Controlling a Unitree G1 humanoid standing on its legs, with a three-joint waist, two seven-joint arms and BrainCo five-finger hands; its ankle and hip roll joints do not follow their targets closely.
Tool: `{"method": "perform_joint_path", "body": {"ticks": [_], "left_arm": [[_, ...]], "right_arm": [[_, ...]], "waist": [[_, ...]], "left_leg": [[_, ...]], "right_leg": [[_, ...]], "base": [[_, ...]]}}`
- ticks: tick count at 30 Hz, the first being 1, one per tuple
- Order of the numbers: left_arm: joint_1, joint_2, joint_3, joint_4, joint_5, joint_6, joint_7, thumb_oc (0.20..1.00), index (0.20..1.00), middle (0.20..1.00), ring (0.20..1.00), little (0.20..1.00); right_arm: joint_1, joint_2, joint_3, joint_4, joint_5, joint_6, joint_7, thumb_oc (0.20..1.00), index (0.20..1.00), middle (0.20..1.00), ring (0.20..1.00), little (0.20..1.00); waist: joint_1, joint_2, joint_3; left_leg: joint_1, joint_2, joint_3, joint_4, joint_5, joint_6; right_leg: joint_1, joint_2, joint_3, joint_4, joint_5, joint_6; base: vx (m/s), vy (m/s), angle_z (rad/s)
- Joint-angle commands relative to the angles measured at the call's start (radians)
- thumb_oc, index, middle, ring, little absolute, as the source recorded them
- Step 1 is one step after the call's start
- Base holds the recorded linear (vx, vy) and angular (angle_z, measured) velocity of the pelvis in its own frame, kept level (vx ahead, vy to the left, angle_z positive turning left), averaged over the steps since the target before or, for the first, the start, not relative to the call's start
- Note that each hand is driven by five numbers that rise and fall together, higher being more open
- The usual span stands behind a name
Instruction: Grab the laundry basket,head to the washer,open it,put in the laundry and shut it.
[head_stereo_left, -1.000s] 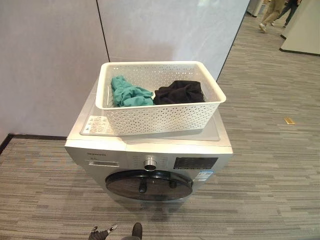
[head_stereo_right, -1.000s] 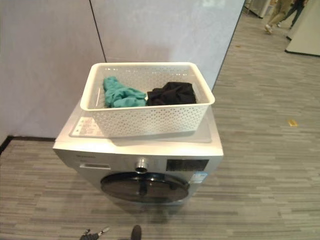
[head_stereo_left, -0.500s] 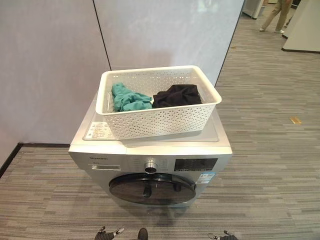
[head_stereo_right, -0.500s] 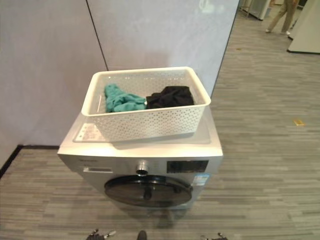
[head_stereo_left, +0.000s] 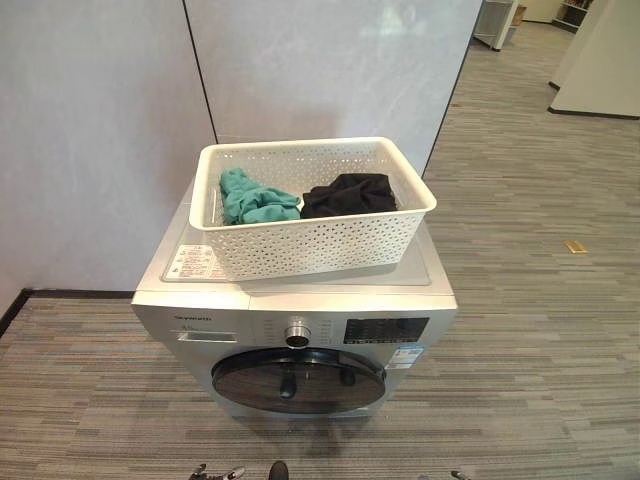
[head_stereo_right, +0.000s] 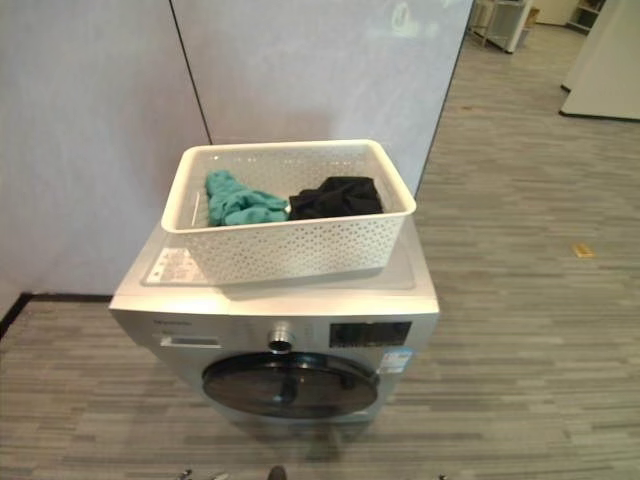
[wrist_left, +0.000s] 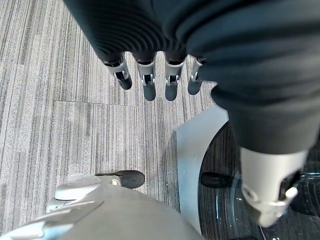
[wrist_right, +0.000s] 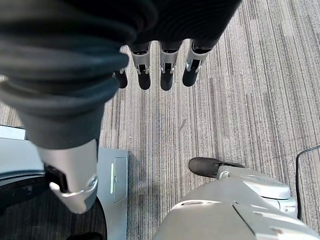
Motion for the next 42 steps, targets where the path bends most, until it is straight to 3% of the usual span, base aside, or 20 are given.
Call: {"method": "perform_joint_path", "body": {"ticks": [1,12,21,36,42], "left_arm": [[-0.05,0.043,0.079,0.116,-0.079,-0.032,-0.016,1.0,1.0,1.0,1.0,1.0],[-0.064,0.031,0.03,0.023,-0.101,-0.051,-0.004,1.0,1.0,1.0,1.0,1.0],[-0.053,0.021,-0.003,-0.01,-0.082,-0.055,-0.012,1.0,1.0,1.0,1.0,1.0],[-0.068,0.043,-0.043,0.003,-0.085,-0.055,-0.034,1.0,1.0,1.0,1.0,1.0],[-0.084,0.063,-0.039,-0.003,-0.081,-0.05,-0.02,1.0,1.0,1.0,1.0,1.0]], "right_arm": [[-0.094,-0.088,-0.03,-0.187,0.052,-0.089,-0.039,1.0,1.0,1.0,1.0,1.0],[-0.093,-0.093,-0.03,-0.202,0.026,-0.083,-0.076,1.0,1.0,1.0,1.0,1.0],[-0.136,-0.144,0.01,-0.402,-0.056,-0.097,-0.093,1.0,1.0,1.0,1.0,1.0],[-0.305,-0.105,0.066,-0.211,0.152,-0.091,-0.001,1.0,1.0,1.0,1.0,1.0],[-0.293,-0.055,0.123,-0.292,0.176,-0.085,0.015,1.0,1.0,1.0,1.0,1.0]], "waist": [[0.118,0.012,0.051],[0.116,0.019,0.037],[0.122,0.023,0.053],[0.197,0.016,0.079],[0.204,-0.011,0.093]], "left_leg": [[-0.013,0.117,-0.115,0.014,-0.074,-0.071],[0.011,0.11,-0.116,0.01,-0.09,-0.076],[-0.003,0.109,-0.124,0.01,-0.088,-0.075],[-0.09,0.085,-0.179,0.01,-0.062,-0.083],[-0.102,0.092,-0.177,0.01,-0.061,-0.084]], "right_leg": [[-0.126,-0.066,-0.084,0.022,0.081,0.073],[-0.095,-0.07,-0.094,0.008,0.075,0.077],[-0.105,-0.071,-0.098,0.01,0.07,0.078],[-0.132,-0.089,-0.178,0.008,0.072,0.08],[-0.143,-0.079,-0.182,0.015,0.067,0.075]], "base": [[0.05,0.017,0.12],[0.04,0.007,0.09],[0.0,0.0,0.0],[0.01,-0.002,0.16],[0.01,-0.016,0.12]]}}
